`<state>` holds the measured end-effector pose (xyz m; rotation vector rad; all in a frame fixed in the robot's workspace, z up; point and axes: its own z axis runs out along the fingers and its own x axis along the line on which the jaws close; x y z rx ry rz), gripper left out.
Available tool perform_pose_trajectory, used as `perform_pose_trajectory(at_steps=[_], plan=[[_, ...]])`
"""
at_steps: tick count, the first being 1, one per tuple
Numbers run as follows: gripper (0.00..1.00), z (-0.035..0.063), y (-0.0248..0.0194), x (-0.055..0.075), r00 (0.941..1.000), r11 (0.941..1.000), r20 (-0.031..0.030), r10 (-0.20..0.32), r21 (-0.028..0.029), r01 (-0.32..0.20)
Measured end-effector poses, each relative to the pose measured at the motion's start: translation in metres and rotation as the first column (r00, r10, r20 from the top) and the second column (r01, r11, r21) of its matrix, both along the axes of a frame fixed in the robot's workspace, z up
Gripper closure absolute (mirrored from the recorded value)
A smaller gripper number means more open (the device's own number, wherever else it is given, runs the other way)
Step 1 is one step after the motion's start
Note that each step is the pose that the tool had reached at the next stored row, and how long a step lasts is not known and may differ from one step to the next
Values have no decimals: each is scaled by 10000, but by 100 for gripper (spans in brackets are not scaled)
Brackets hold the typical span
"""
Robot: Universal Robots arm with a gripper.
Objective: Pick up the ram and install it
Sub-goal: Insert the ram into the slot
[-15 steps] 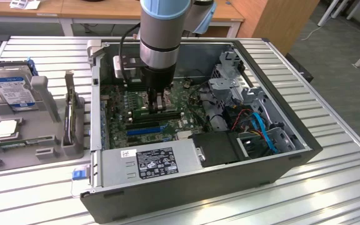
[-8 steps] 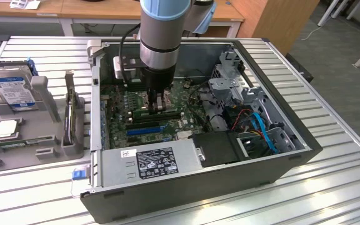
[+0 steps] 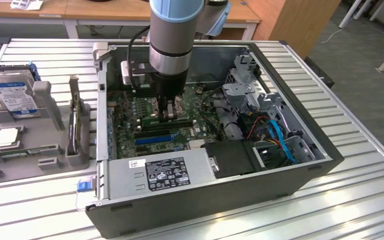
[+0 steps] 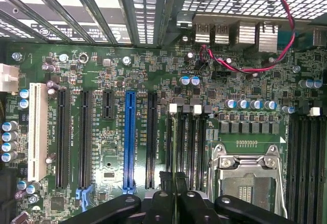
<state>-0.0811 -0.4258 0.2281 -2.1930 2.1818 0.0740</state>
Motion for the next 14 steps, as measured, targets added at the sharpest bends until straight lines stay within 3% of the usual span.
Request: perform_pose_trajectory(at_steps=[14], plan=[[88, -35, -1, 0, 10000, 10000, 14, 2, -3, -2]])
